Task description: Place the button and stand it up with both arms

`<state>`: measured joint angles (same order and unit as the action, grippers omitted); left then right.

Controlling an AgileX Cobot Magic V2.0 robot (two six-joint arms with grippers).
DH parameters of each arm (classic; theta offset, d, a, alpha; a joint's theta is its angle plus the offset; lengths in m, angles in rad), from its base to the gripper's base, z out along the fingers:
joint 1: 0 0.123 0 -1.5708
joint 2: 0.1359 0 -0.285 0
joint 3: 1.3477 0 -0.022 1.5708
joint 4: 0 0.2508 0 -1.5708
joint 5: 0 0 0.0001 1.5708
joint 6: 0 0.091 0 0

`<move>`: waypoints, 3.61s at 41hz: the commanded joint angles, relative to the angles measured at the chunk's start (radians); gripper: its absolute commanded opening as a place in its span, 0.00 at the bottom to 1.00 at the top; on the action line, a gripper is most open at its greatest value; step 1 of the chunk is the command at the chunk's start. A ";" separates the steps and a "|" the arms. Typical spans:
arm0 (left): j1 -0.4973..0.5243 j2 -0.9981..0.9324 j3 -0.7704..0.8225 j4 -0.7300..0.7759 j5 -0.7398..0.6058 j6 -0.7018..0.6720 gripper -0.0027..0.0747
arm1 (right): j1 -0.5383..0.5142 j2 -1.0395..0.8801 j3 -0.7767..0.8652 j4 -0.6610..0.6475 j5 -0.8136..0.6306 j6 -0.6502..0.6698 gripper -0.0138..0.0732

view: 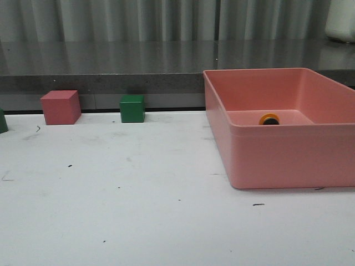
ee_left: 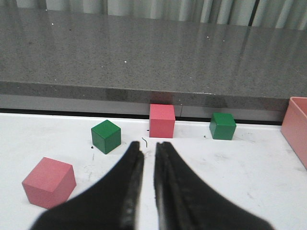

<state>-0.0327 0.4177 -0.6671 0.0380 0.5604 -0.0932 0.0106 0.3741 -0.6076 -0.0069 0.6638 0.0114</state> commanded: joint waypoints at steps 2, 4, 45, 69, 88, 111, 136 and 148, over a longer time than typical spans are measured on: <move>-0.004 0.015 -0.035 0.039 -0.088 -0.009 0.49 | -0.007 0.016 -0.034 -0.003 -0.073 -0.005 0.45; -0.004 0.015 -0.035 0.039 -0.088 -0.007 0.60 | -0.007 0.016 -0.034 -0.003 -0.073 -0.005 0.56; -0.004 0.015 -0.035 0.037 -0.088 -0.007 0.76 | -0.006 0.251 -0.114 0.077 0.036 -0.005 0.82; -0.004 0.015 -0.035 0.037 -0.088 -0.007 0.76 | 0.258 0.856 -0.508 0.120 0.172 -0.038 0.78; -0.004 0.015 -0.035 0.037 -0.088 -0.007 0.76 | 0.259 1.267 -0.837 -0.033 0.300 0.145 0.78; -0.004 0.015 -0.035 0.037 -0.088 -0.007 0.76 | 0.193 1.624 -1.128 -0.041 0.320 0.229 0.78; -0.004 0.015 -0.035 0.037 -0.088 -0.007 0.76 | 0.157 1.793 -1.252 0.047 0.321 0.241 0.78; -0.004 0.015 -0.035 0.037 -0.088 -0.007 0.76 | 0.157 1.794 -1.262 0.047 0.361 0.240 0.46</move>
<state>-0.0327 0.4177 -0.6671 0.0739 0.5530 -0.0932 0.1743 2.2330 -1.8300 0.0392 1.0176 0.2527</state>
